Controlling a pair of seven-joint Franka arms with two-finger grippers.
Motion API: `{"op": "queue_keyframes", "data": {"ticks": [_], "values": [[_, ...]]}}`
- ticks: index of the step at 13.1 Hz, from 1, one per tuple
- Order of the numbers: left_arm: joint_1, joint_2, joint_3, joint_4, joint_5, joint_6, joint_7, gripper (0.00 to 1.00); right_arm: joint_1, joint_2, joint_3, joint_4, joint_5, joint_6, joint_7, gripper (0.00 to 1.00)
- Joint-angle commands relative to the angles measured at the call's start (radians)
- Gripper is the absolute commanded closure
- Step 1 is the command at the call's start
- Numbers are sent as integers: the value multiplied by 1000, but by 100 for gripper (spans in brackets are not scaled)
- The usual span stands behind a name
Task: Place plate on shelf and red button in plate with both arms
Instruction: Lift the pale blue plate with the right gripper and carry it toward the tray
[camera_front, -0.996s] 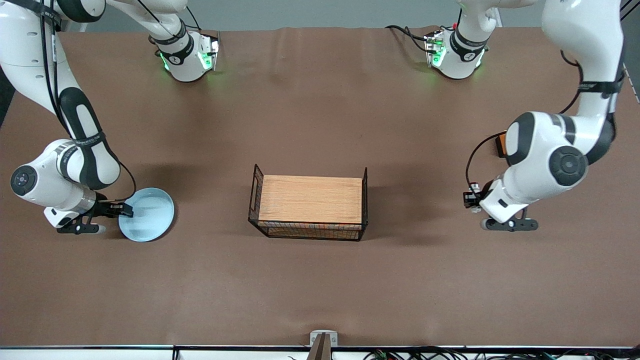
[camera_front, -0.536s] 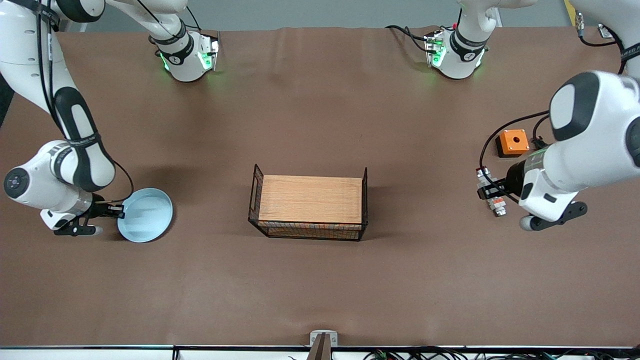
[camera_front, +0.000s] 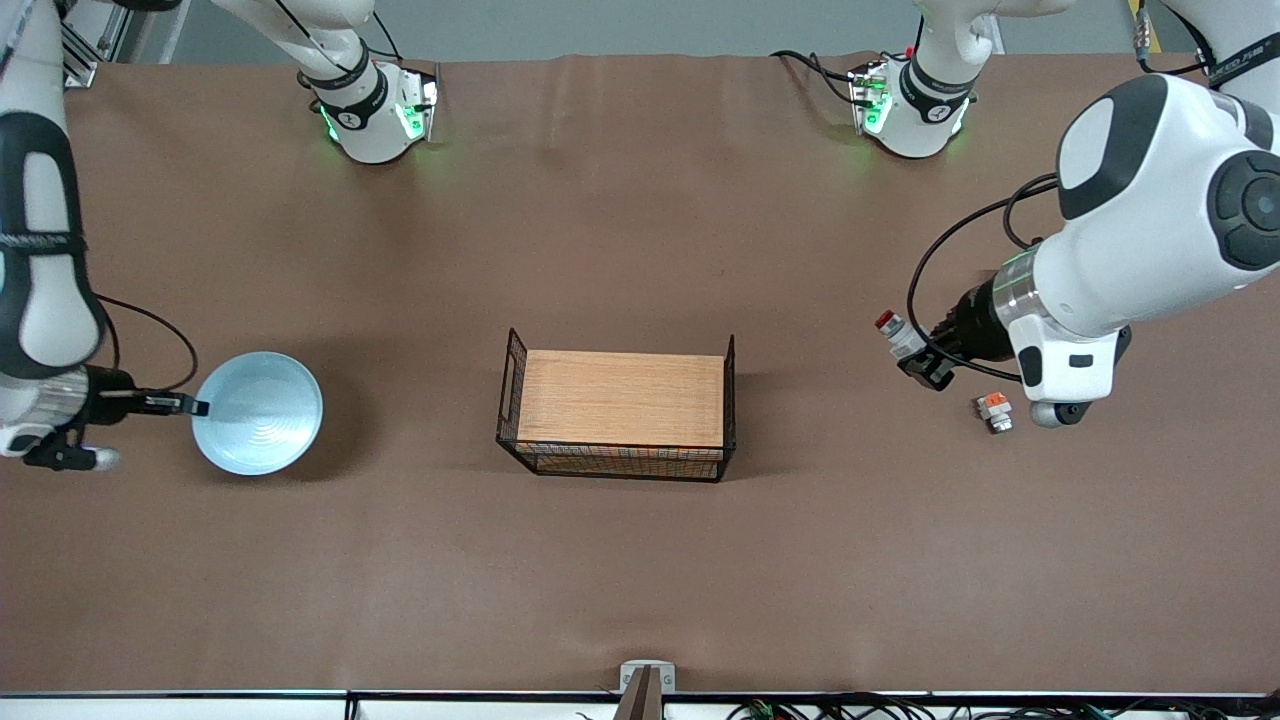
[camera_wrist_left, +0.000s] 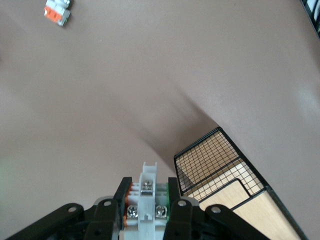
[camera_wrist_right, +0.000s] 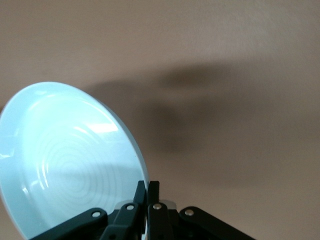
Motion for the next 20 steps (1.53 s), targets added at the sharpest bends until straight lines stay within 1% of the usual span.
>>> {"op": "queue_keyframes", "data": {"ticks": [1,2,5,8,10,13,15,16,18,20], "values": [[1,6,1,8,-5,6,-35,76,-2,-133,12,-24,5,-125,158,100],[1,6,2,8,-5,6,-35,76,2,-173,17,-24,1,-168,237,100],[-1,7,2,8,-7,10,-35,75,82,-295,19,-24,-19,-260,585,100],[4,9,4,7,-13,27,-37,75,214,-385,20,-24,-21,-325,944,100],[6,9,4,7,-13,27,-37,74,303,-433,23,-25,-21,-334,1164,100],[4,10,4,7,-15,27,-38,73,490,-448,31,-21,-24,-307,1526,100],[6,9,4,7,-15,27,-38,73,618,-447,42,-8,-65,-238,1789,100],[6,9,4,7,-15,27,-38,73,675,-442,43,-8,-91,-203,1879,100],[7,10,4,7,-16,27,-38,73,764,-436,43,-8,-114,-141,2045,100],[7,10,4,7,-16,27,-38,73,855,-418,43,-8,-176,-95,2181,100]]}}
